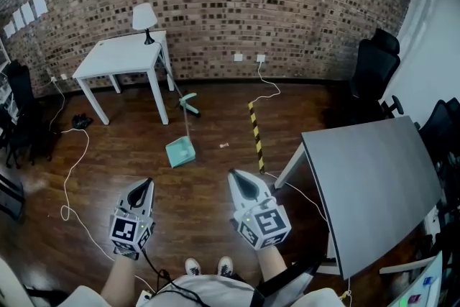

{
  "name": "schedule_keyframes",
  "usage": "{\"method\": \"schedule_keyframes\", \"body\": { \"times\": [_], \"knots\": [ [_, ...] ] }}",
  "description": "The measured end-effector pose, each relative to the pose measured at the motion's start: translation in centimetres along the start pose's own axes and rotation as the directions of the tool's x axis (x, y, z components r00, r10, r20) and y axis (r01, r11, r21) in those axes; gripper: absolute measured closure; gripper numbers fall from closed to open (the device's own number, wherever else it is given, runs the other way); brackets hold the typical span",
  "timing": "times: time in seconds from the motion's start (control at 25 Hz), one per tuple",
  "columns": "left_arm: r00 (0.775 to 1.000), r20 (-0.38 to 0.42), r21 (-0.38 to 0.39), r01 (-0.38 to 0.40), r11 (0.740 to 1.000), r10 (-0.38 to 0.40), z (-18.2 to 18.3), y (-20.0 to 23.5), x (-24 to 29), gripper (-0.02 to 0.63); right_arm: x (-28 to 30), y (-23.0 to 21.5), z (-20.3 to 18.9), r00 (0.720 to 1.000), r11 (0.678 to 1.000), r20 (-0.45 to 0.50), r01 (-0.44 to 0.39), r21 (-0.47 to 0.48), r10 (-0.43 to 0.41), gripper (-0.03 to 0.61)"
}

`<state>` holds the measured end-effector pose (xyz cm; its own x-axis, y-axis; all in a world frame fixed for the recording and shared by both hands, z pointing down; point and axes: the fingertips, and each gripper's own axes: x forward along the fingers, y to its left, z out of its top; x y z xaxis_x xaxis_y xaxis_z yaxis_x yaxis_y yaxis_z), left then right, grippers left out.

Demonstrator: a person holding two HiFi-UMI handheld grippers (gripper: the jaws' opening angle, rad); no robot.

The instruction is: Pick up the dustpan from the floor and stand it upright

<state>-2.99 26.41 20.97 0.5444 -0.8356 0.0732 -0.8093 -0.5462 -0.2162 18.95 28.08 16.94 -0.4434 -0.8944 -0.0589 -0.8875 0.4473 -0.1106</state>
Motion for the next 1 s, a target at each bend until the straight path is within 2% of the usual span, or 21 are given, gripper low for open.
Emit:
{"method": "schedule_keyframes", "body": {
  "times": [0.68, 1.0],
  "knots": [
    [0.998, 0.065, -0.002, 0.012, 1.0, -0.012, 2.2, 1.2, -1.0, 0.607, 1.3, 2.9, 1.7, 0.999, 0.999, 0.037, -0.016, -0.04, 0.017, 0.601],
    [0.99, 0.139, 0.021, 0.018, 1.0, -0.021, 5.0, 1.4, -1.6, 0.607, 1.6, 3.0, 3.7, 0.997, 0.997, 0.071, -0.018, -0.071, 0.023, 0.601]
  ]
}}
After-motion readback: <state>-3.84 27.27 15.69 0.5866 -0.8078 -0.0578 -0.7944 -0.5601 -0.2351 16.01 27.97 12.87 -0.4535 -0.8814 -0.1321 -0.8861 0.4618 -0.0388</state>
